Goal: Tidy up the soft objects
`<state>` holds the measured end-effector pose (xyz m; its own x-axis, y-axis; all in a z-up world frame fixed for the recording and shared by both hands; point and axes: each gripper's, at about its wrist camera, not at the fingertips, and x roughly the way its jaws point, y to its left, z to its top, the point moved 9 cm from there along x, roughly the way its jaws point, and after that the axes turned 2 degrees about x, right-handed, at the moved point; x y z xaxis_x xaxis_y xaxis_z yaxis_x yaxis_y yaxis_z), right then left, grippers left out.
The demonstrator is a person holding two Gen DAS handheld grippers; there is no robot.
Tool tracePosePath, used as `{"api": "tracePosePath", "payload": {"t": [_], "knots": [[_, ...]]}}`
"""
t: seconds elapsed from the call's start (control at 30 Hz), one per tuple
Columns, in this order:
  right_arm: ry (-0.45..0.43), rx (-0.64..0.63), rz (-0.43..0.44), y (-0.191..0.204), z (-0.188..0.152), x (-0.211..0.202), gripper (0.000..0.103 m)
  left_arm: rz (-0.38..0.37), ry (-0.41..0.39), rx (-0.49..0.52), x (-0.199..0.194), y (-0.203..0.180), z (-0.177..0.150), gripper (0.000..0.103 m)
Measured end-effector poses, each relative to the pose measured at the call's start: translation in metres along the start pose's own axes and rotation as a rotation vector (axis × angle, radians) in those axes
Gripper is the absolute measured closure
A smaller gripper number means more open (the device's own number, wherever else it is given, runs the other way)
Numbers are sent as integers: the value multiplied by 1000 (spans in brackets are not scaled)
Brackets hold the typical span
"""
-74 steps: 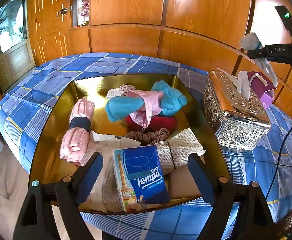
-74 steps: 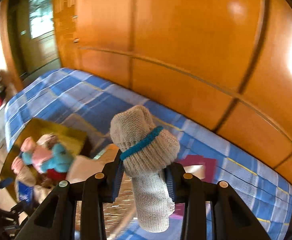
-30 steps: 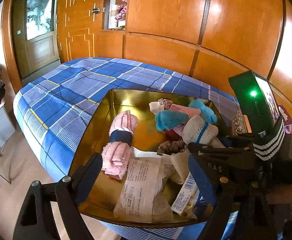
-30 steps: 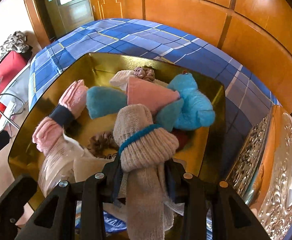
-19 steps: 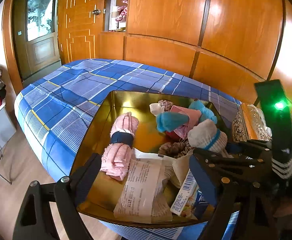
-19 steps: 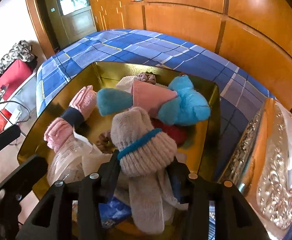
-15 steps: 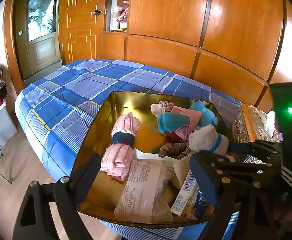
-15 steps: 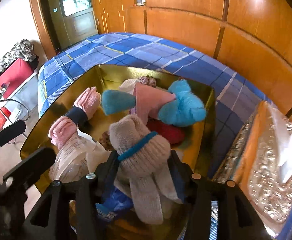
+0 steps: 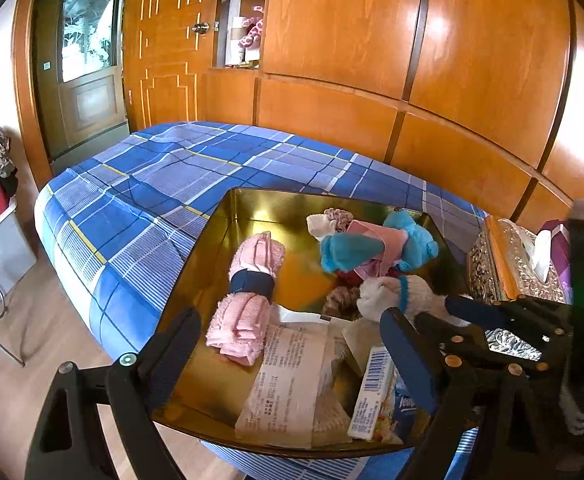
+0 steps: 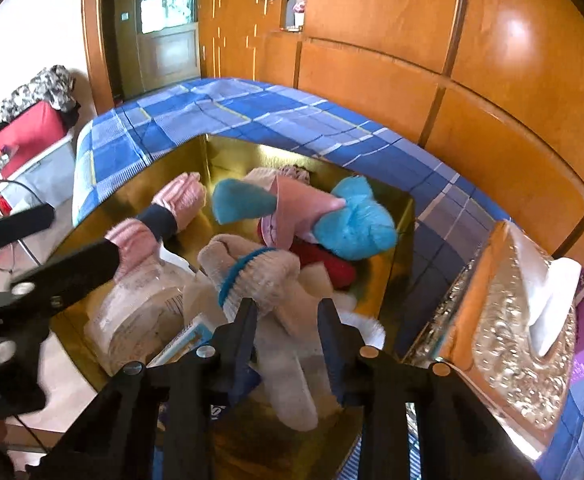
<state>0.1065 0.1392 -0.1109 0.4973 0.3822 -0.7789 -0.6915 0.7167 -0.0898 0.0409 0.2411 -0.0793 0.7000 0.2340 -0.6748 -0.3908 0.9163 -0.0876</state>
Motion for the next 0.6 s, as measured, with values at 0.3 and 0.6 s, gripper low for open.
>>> {"api": "tracePosePath", "payload": {"t": [0.3, 0.6], "knots": [[-63, 90, 18, -13, -5, -35, 67, -2, -1, 7, -3, -5, 0, 10], [-151, 215, -129, -41, -29, -69, 60, -18, -17, 44, -14, -25, -4, 1]]}}
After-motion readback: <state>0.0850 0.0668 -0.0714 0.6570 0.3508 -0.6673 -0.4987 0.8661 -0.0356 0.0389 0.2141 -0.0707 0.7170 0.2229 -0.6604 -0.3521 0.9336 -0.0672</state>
